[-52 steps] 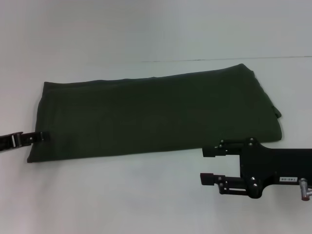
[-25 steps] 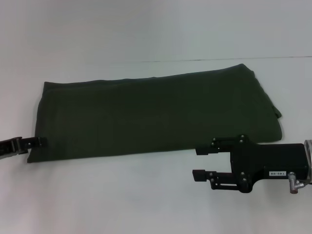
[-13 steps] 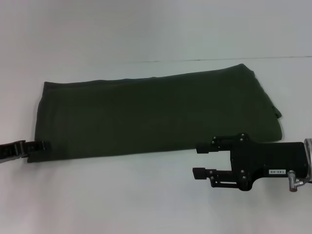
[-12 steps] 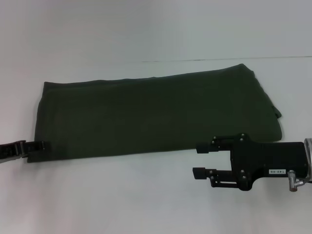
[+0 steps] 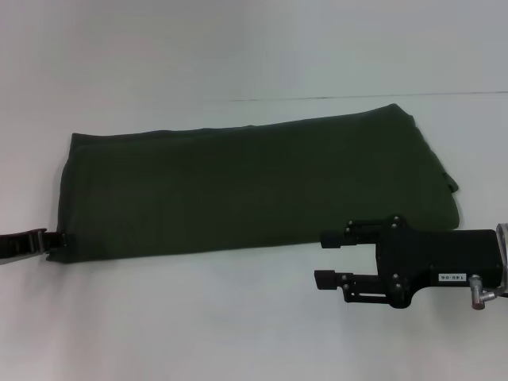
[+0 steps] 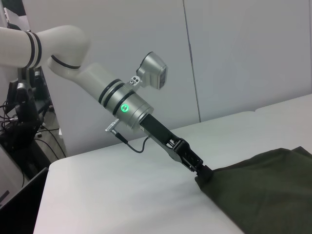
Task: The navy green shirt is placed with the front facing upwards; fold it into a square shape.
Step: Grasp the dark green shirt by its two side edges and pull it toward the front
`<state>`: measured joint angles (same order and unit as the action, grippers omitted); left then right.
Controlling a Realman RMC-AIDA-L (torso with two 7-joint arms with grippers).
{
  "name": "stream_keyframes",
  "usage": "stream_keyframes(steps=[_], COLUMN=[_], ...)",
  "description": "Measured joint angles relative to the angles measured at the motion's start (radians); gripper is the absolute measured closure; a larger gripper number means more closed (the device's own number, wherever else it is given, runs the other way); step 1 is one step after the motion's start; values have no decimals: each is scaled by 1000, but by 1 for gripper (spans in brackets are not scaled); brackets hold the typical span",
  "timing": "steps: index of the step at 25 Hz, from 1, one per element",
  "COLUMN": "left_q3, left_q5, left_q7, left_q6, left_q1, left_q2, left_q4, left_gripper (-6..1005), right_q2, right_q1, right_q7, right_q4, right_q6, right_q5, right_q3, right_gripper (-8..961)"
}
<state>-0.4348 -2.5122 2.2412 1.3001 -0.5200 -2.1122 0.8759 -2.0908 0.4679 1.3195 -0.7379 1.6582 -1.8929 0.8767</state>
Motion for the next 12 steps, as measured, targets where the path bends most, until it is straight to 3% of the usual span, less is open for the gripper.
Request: stream_keyframes(steps=[8, 12], left_q3=[-2, -2], left_q5=[-1, -2], left_q7=[-3, -5], left_q6=[0, -1], left_q1=[-2, -2], left_q2=[1, 1], left_q4=[0, 0], left_gripper=[846, 916], right_q2=[2, 3], right_q1=[1, 2], right_q7=[0, 0], right_q4=[0, 0], right_q6=[2, 5], right_q5=[1, 4], right_q3=[-6, -7], right_gripper=[327, 329])
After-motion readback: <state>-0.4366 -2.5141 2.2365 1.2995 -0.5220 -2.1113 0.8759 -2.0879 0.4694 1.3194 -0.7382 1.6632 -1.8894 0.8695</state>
